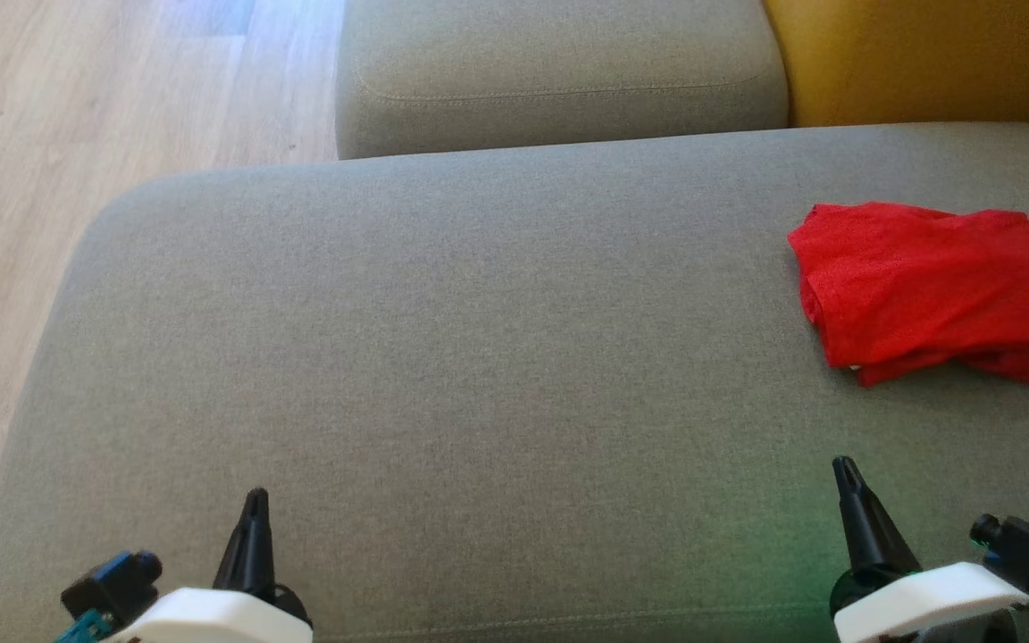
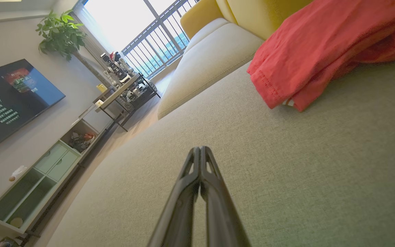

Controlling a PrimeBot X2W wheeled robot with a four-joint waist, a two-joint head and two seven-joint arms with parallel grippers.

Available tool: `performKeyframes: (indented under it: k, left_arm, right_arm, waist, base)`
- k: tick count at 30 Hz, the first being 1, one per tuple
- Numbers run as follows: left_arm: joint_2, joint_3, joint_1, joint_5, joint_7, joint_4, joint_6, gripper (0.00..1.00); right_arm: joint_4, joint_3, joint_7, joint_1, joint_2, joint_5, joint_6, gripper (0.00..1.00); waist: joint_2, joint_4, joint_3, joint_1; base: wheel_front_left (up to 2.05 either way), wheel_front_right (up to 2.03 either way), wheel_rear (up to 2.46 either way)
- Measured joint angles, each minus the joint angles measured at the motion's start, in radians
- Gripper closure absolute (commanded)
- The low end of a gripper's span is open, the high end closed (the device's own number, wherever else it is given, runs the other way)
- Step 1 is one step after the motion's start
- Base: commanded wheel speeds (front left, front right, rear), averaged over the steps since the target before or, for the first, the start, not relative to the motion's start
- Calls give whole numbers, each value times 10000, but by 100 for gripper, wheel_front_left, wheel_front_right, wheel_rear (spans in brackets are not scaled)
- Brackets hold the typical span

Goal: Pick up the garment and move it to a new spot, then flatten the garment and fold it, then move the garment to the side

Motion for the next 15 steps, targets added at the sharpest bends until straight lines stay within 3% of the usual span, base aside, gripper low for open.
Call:
performKeyframes:
  k: [15]
  left_arm:
    - [13, 326, -328, -1948, 416, 194, -267, 100]
  right_arm:
    - [75, -157, 401, -335, -10, 1975, 0, 100]
  waist:
    - [0, -71, 99, 0]
  base:
    - [0, 0, 0]
